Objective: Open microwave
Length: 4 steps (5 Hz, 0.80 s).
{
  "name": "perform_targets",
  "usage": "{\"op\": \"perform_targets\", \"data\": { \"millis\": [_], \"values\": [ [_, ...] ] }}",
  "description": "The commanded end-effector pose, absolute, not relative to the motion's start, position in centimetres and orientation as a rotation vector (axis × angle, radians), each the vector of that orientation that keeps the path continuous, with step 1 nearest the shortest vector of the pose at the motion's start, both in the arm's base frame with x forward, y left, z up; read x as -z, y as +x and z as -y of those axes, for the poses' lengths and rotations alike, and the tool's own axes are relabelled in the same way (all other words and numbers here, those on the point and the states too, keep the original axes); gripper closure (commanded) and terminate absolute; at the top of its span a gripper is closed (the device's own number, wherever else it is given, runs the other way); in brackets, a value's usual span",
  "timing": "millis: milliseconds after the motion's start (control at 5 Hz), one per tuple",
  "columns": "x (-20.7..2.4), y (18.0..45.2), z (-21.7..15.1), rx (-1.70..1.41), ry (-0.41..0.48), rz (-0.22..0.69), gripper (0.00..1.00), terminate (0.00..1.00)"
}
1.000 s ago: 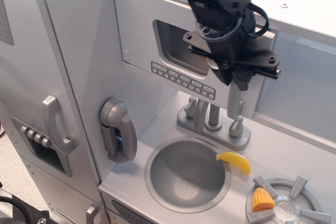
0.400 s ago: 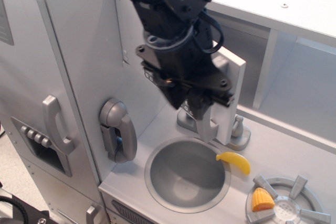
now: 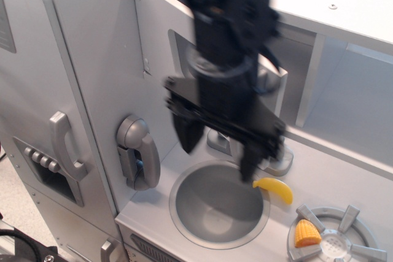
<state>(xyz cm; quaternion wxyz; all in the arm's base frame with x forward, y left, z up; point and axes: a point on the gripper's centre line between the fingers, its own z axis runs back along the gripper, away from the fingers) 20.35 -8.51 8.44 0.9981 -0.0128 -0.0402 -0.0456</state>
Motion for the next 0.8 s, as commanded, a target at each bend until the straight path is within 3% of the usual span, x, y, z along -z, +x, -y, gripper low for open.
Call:
{"op": "perform_targets", "data": {
  "millis": [0, 200, 400, 600],
  "values": [
    [-9.6, 22.0, 15.7, 0.134, -0.102, 0.063, 0.00, 0.00],
    [-11.0, 24.2, 18.3, 0.125, -0.188, 0.081, 0.00, 0.00],
    [-12.4, 26.1, 19.0, 0.149, -0.203, 0.175, 0.00, 0.00],
    [-13.4, 28.2, 17.5, 0.120, -0.196, 0.285, 0.00, 0.00]
  ]
}}
